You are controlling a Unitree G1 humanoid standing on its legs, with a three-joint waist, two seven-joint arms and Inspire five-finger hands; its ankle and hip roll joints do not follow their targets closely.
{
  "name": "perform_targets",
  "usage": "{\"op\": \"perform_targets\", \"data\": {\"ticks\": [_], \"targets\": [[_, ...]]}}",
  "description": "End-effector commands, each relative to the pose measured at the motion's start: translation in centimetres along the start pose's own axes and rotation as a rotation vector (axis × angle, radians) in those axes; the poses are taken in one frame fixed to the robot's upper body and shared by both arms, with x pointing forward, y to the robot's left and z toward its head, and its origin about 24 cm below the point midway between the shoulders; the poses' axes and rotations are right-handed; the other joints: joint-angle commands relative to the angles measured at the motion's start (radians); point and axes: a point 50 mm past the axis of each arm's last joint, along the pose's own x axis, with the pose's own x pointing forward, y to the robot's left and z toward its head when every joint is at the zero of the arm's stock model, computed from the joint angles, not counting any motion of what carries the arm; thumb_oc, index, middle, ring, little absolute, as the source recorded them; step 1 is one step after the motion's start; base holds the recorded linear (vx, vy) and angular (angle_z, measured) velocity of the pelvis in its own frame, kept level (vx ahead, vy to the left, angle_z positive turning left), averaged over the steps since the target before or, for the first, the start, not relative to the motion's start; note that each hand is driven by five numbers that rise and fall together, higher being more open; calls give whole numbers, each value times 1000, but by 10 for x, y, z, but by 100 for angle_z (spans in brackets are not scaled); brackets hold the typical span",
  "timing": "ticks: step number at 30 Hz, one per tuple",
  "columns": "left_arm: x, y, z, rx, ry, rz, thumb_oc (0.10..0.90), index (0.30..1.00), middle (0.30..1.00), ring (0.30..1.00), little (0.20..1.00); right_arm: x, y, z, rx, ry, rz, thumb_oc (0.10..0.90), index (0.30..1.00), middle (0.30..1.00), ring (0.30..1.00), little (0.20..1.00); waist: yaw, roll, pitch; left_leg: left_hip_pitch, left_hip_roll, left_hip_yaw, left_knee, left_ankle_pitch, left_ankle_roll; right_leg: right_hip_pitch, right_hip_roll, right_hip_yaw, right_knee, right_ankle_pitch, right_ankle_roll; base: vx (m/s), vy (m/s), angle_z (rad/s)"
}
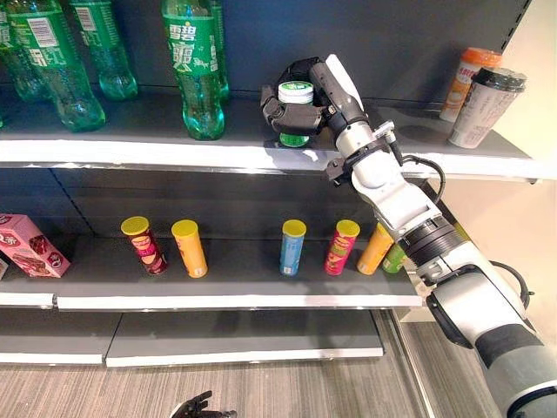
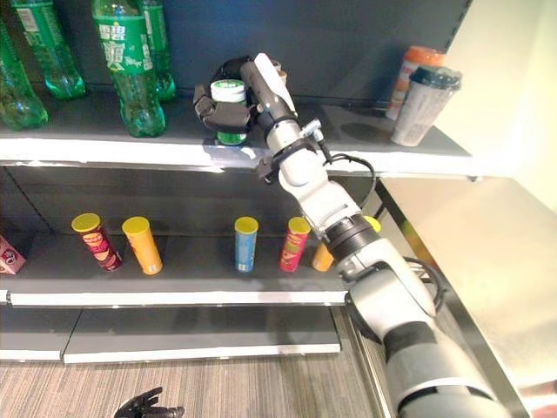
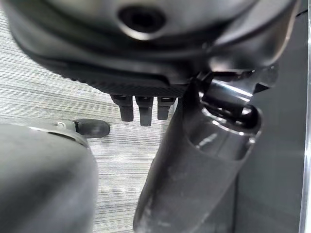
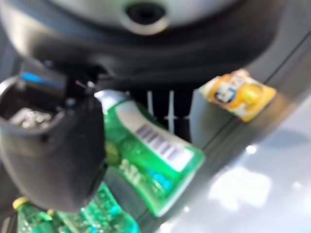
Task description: Put the goods on the table back onto the shelves and tidy them up.
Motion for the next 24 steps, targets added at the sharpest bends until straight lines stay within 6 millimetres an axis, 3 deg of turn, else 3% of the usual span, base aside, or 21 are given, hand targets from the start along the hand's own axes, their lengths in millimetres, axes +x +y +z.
{"op": "perform_targets", "data": {"ticks": [1, 8, 24], "targets": [[1, 1, -1, 81, 16, -19, 800, 900, 900, 900, 900, 11, -36, 35, -25, -151, -133, 400, 300, 300, 300, 300, 12, -61, -26, 56, -4, 61, 3, -47, -12, 31, -39, 47, 10, 8, 41, 0, 0, 0], [0, 0, -4, 92, 21, -25, 800, 900, 900, 900, 900, 1, -35, 12, -24, -86, -134, 400, 300, 300, 300, 300, 7, -54, -23, 64, -2, 65, 3, -51, -13, 34, -36, 52, 8, 5, 40, 0, -1, 0], [-1, 2, -7, 105, 30, -7, 800, 900, 900, 900, 900, -4, -40, -1, -65, -48, -150, 400, 300, 300, 300, 300, 6, -50, -18, 66, -1, 64, 3, -53, -15, 38, -36, 51, 6, 3, 40, 0, 0, 0]]}}
